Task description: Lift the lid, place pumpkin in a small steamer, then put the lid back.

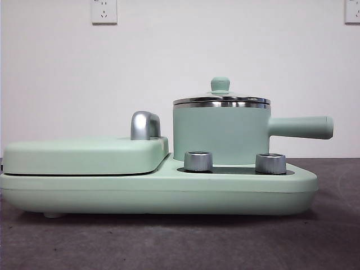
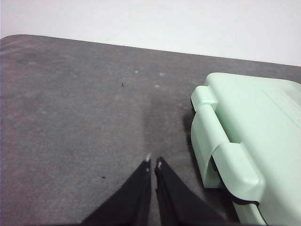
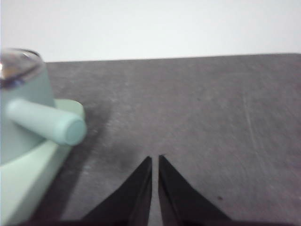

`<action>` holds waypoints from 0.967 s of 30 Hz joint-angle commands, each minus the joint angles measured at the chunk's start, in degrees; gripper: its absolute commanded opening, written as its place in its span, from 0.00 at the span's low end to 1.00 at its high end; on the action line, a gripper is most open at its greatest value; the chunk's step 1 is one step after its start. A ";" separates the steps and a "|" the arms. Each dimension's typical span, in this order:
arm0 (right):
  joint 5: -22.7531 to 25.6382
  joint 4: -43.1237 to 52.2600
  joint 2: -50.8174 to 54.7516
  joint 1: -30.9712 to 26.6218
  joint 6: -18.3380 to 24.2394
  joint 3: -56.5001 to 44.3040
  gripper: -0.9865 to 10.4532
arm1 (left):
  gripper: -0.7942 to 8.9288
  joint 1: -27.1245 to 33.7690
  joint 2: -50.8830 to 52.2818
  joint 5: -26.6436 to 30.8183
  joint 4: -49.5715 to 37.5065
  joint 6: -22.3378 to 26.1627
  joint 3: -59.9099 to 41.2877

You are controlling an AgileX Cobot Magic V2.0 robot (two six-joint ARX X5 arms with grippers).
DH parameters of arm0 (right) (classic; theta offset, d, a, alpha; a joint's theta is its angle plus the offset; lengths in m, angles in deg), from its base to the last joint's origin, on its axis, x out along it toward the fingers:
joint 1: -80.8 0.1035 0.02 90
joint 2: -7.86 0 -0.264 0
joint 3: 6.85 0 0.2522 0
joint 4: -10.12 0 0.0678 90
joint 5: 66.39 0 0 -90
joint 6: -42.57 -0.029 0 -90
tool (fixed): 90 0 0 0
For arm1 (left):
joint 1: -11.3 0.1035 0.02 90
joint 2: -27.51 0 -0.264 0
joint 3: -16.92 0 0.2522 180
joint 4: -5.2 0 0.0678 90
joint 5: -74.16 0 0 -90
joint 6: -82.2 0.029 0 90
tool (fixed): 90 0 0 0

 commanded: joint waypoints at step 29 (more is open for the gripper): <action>5.27 -2.64 2.51 -0.33 0.94 -1.60 0.10 | 0.10 -0.02 0.09 0.09 0.52 0.76 -1.07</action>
